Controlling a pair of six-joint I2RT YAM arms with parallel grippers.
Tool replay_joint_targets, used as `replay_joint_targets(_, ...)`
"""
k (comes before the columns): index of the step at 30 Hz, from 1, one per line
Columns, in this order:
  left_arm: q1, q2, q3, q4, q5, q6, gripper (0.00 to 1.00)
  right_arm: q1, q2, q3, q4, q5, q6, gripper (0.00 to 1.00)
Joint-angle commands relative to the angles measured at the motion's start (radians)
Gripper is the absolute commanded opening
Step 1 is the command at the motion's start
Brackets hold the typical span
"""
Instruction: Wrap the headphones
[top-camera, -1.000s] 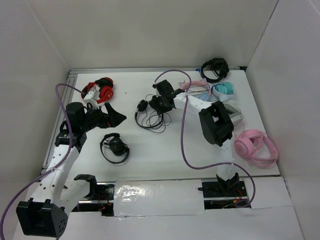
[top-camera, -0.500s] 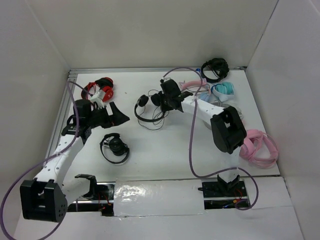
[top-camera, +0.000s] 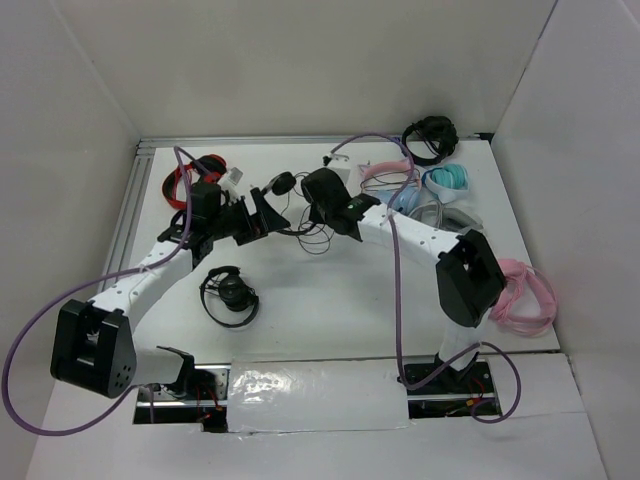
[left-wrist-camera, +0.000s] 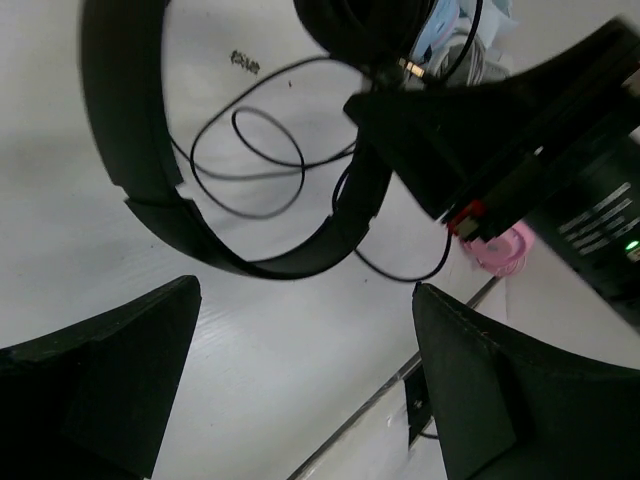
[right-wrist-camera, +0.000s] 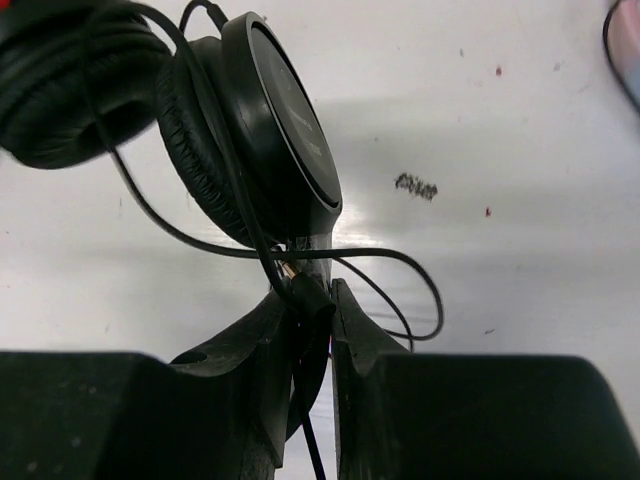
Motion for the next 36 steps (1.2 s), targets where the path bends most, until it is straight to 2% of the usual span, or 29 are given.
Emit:
replay_joint_targets(1, -0.01, 0.014, 0.014, 0.107, -0.062, -0.107, 0.99, 0.013, -0.089, -0.037, 0.02, 0.076, 0.19, 0.0)
replay_joint_targets(4, -0.02, 0.033, 0.017, 0.106, -0.086, -0.118, 0.97, 0.019, -0.139, -0.081, 0.026, 0.065, 0.282, 0.0)
replay_joint_targets(6, -0.026, 0.037, 0.014, 0.124, -0.089, -0.124, 0.93, 0.023, -0.165, -0.097, 0.046, 0.047, 0.313, 0.0)
replay_joint_targets(11, -0.04, 0.056, 0.011, 0.161, -0.094, -0.143, 0.69, 0.048, -0.173, -0.094, 0.022, 0.042, 0.383, 0.0)
replay_joint_targets(13, -0.042, 0.065, 0.013, 0.167, -0.103, -0.147, 0.64, 0.048, -0.177, -0.1, 0.033, 0.024, 0.4, 0.0)
replay_joint_targets(14, -0.043, 0.067, 0.013, 0.17, -0.108, -0.155, 0.57, 0.052, -0.18, -0.101, 0.037, 0.018, 0.402, 0.0)
replay_joint_targets(16, -0.043, 0.065, 0.013, 0.172, -0.117, -0.161, 0.5, 0.062, -0.176, -0.097, 0.033, 0.019, 0.4, 0.0)
replay_joint_targets(18, -0.043, 0.057, 0.008, 0.176, -0.132, -0.158, 0.38, 0.063, -0.168, -0.087, 0.013, 0.027, 0.396, 0.0)
replay_joint_targets(20, -0.043, 0.051, 0.007, 0.19, -0.131, -0.132, 0.19, 0.065, -0.163, -0.077, -0.012, 0.035, 0.396, 0.01)
replay_joint_targets(22, -0.043, 0.047, 0.02, 0.175, -0.137, -0.108, 0.0, 0.063, -0.166, -0.078, -0.007, 0.024, 0.356, 0.12)
replay_joint_targets(23, -0.043, 0.05, 0.031, 0.169, -0.152, -0.092, 0.0, 0.065, -0.168, -0.083, 0.009, 0.01, 0.325, 0.19)
replay_joint_targets(27, -0.043, 0.063, 0.097, 0.118, -0.195, -0.023, 0.0, 0.063, -0.231, -0.124, 0.1, -0.053, 0.17, 0.68)
replay_joint_targets(28, -0.043, 0.068, 0.125, 0.101, -0.209, -0.014, 0.0, 0.065, -0.247, -0.147, 0.147, -0.094, 0.137, 0.73)
replay_joint_targets(29, -0.043, 0.068, 0.135, 0.081, -0.218, 0.012, 0.0, 0.063, -0.275, -0.158, 0.17, -0.119, 0.083, 0.92)
replay_joint_targets(30, -0.043, 0.071, 0.157, 0.071, -0.243, 0.018, 0.0, 0.065, -0.29, -0.172, 0.178, -0.128, 0.01, 0.96)
replay_joint_targets(32, -0.04, 0.065, 0.168, 0.061, -0.255, 0.037, 0.0, 0.065, -0.345, -0.202, 0.221, -0.159, -0.099, 0.97)
replay_joint_targets(36, -0.031, 0.024, 0.172, 0.089, -0.247, 0.07, 0.0, 0.036, -0.465, -0.36, 0.323, -0.237, -0.218, 0.98)
